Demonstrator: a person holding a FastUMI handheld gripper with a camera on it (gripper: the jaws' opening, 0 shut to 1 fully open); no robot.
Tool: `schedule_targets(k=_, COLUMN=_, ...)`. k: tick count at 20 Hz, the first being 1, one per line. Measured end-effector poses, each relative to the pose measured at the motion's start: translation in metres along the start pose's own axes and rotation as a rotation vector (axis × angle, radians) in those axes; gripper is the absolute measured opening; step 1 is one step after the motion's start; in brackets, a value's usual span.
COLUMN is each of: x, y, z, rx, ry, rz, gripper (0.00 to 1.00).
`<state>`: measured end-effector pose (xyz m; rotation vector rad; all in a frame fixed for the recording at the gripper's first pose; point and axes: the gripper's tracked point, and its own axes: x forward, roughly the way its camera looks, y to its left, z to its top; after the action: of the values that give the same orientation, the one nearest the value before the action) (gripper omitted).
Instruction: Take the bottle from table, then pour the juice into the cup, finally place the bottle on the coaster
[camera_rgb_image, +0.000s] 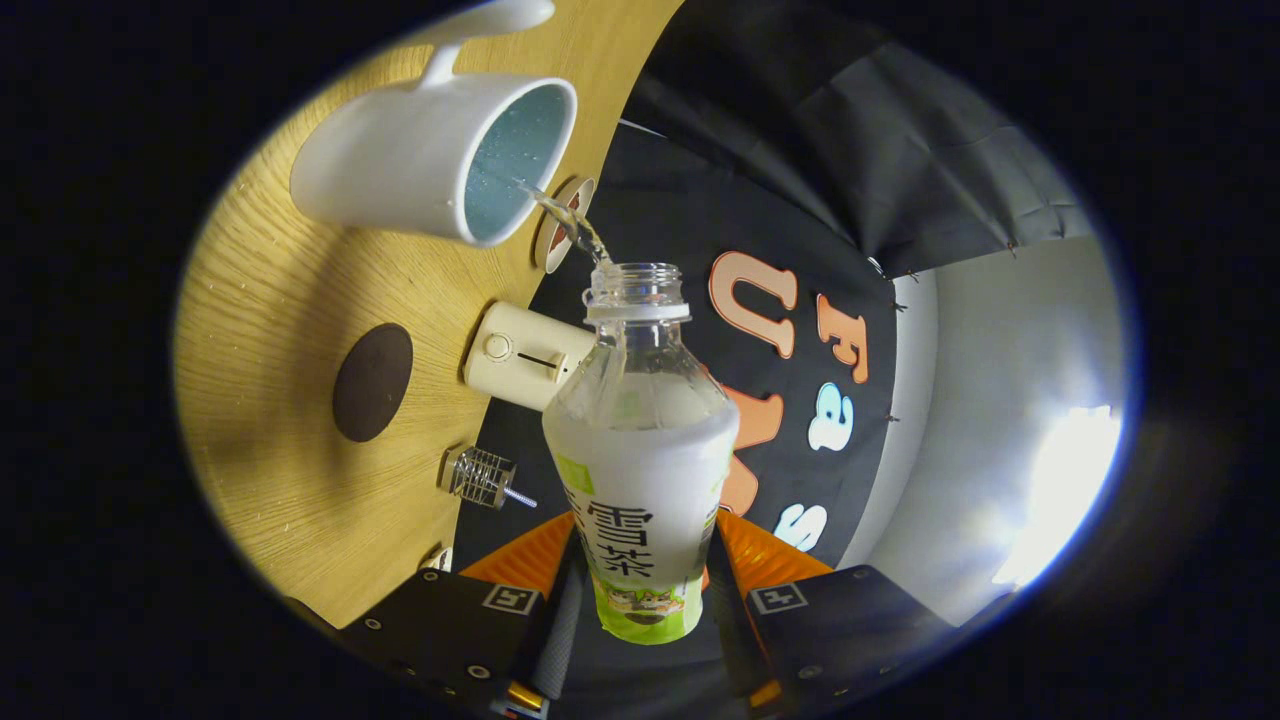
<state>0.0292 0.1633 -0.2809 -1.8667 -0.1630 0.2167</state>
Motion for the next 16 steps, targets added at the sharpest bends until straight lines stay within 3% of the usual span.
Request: schedule_targets(k=16, x=0.004, y=-0.004, z=0.012, rx=-0.042, ry=-0.061, rz=0.007, gripper=0.62)
